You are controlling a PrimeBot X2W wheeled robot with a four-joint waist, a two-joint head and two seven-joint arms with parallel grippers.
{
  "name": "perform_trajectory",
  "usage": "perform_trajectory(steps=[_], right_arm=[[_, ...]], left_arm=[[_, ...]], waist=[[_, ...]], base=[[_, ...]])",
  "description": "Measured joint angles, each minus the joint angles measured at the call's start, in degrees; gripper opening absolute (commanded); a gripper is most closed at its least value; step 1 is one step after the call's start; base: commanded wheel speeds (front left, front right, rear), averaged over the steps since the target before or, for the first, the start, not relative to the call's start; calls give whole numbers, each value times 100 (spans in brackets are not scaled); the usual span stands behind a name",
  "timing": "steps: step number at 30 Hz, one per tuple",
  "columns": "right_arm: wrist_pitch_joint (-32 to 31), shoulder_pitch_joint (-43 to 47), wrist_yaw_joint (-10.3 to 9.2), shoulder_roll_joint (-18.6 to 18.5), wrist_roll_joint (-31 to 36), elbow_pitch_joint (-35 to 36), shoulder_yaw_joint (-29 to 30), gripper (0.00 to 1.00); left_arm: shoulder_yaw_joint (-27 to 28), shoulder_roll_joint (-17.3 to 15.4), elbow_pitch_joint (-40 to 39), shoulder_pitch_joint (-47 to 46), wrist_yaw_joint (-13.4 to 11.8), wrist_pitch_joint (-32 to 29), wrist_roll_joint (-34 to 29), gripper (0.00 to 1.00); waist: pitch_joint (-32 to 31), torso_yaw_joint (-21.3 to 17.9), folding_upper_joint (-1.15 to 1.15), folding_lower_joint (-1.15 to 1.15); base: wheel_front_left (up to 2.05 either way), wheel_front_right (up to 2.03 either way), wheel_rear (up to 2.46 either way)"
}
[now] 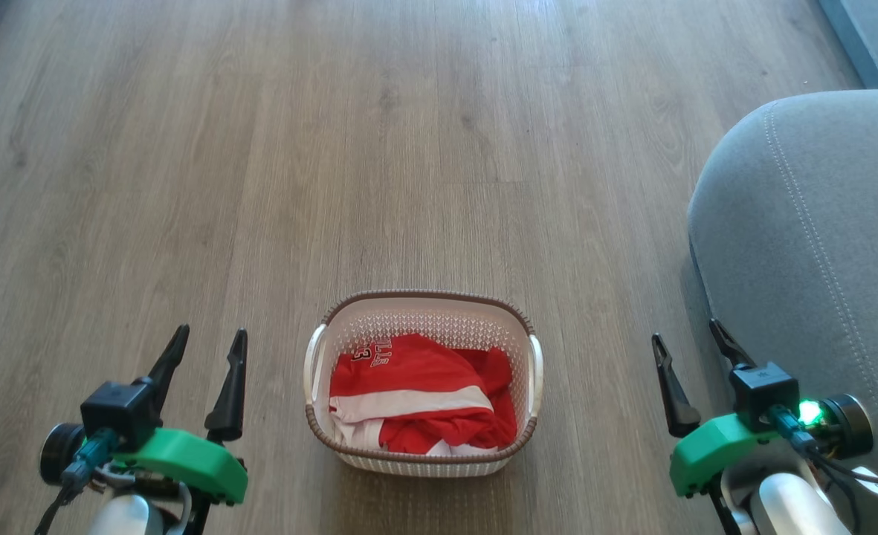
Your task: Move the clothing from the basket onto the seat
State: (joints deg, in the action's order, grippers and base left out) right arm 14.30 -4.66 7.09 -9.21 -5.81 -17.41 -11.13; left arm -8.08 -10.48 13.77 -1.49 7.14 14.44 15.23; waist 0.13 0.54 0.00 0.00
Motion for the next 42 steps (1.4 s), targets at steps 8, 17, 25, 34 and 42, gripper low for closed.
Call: perform_trajectory(steps=[8, 17, 25, 34, 42], right_arm=[[0, 3, 0, -5, -84, 0, 113, 100], [0, 3, 0, -4, -131, 2, 167, 100], [0, -175, 0, 5, -110, 200, 463, 100], [1, -1240, 0, 130, 169, 788, 1039, 100], [26, -2426, 0, 196, 381, 1363, 1377, 100]], left_arm=[[3, -4, 1, 2, 1, 0, 0, 100], [4, -5, 2, 3, 40, 0, 0, 100], [-21, -14, -65, -172, 40, 1, 111, 100], [-281, -147, -307, -1554, 40, 4, 354, 100], [-657, -410, -456, -2902, 40, 26, 363, 100]], waist=[[-5, -33, 0, 0], [76, -50, 0, 0], [577, -57, 0, 0], [1918, -30, 0, 1], [3491, -4, 0, 3]], base=[[0, 0, 0], [0, 0, 0], [0, 0, 0], [0, 0, 0], [0, 0, 0]])
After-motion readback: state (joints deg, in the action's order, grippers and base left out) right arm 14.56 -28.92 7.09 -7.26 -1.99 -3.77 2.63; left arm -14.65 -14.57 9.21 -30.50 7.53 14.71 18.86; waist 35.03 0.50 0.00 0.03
